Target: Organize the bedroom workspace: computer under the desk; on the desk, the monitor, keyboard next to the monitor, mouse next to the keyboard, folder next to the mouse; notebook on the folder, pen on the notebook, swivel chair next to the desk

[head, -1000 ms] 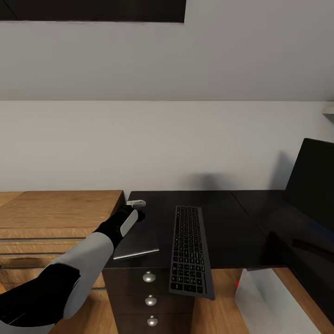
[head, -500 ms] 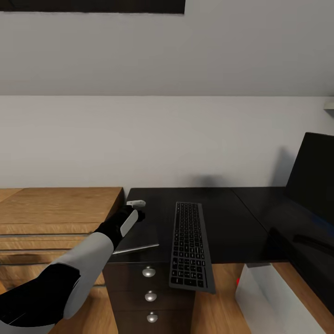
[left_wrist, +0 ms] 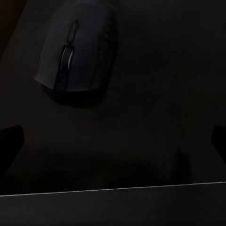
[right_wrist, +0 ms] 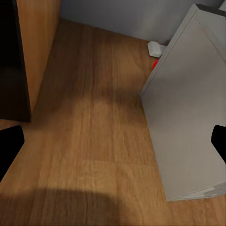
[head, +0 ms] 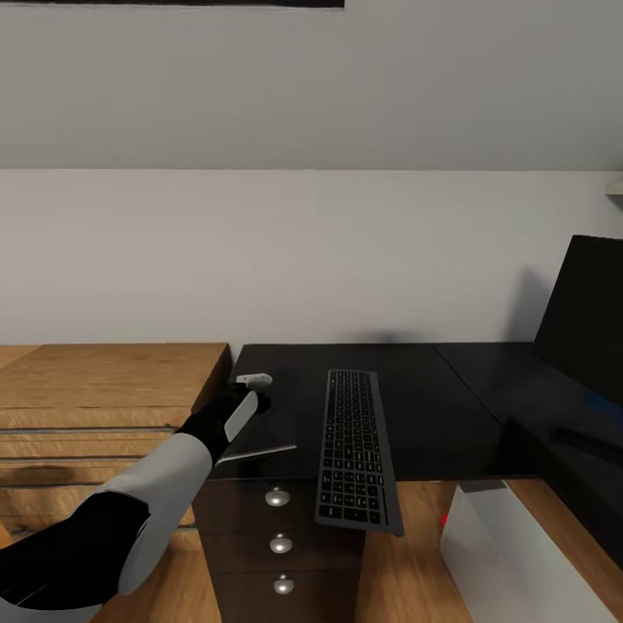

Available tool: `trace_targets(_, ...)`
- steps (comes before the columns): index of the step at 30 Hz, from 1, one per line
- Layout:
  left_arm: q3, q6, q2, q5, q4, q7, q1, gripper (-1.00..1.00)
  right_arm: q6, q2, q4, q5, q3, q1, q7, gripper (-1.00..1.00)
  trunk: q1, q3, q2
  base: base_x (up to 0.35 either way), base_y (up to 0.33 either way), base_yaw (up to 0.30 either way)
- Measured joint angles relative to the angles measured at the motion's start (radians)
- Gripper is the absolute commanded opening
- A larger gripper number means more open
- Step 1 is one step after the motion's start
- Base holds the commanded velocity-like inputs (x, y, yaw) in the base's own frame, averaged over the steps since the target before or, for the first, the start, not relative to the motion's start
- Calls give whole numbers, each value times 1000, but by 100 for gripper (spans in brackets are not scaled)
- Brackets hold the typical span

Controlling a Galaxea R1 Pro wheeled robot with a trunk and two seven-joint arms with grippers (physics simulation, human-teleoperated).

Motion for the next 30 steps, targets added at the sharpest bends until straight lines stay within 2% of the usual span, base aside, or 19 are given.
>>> trace_targets(21,1,5,2,-1,-2,-7,-1,100,0,0,1,0,-1,0,0,100,0,0,0,0,0,0)
trace_targets(26,1,4,0,-5,45,-10,-1,100,-1,0,1,1,0,0,0,100,0,0,0,0,0,0)
trace_targets(30,0,6,0,-8,44,-11,-1,100,-1,0,0,1,0,0,0,100,0,0,0,0,0,0)
